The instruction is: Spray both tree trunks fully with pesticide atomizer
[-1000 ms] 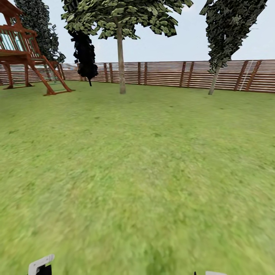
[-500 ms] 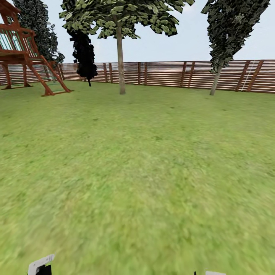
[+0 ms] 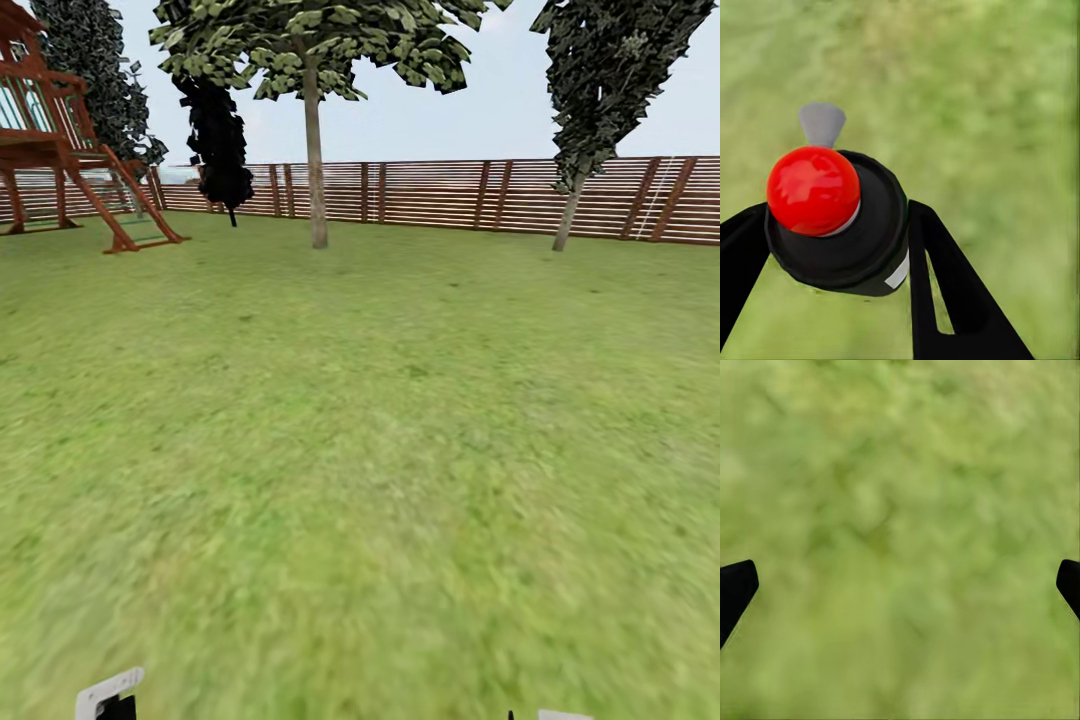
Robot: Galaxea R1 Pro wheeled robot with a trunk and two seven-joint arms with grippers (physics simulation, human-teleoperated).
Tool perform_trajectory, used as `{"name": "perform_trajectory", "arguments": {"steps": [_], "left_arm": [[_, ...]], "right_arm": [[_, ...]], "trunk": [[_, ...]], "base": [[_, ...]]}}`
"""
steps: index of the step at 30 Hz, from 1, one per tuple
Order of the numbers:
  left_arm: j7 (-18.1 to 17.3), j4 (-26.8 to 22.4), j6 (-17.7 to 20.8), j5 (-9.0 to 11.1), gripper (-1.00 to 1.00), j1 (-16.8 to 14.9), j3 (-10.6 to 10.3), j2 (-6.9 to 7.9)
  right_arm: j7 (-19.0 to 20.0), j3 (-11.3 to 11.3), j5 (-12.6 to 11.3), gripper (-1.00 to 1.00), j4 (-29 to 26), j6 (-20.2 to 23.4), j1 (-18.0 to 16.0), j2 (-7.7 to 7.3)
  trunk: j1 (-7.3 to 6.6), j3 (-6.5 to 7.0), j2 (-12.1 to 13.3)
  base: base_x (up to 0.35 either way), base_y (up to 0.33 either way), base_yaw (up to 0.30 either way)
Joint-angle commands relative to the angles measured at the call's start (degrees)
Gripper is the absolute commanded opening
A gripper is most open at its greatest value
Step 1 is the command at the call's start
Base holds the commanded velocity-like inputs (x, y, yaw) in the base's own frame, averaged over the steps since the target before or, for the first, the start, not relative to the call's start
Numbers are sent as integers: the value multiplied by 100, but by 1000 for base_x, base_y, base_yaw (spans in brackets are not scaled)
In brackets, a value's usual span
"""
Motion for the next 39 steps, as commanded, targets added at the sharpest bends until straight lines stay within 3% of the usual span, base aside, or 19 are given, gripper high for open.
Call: {"name": "perform_trajectory", "arguments": {"steps": [1,6,9,11,39], "left_arm": [[-25,6,-21,-55,-100,-2,48,-2],[-25,7,-18,-59,-100,3,32,-40],[-25,10,-15,-61,-100,3,40,-27],[-25,13,-20,-68,-100,3,30,-37],[-17,73,-11,-73,-100,3,32,-67]], "right_arm": [[-31,-31,61,100,8,-13,-4,-1],[-33,-33,58,100,-73,-40,-4,107],[-22,-26,57,100,-695,-87,-4,111],[-11,-9,124,100,-828,-92,-4,76],[-13,-5,196,100,-862,-76,-4,76]], "trunk": [[2,-5,-2],[2,-5,-2],[2,-5,-2],[2,-5,-2],[2,-177,-2]], "base": [[338,0,0],[338,0,0],[338,0,0],[338,0,0],[334,-46,179]]}}
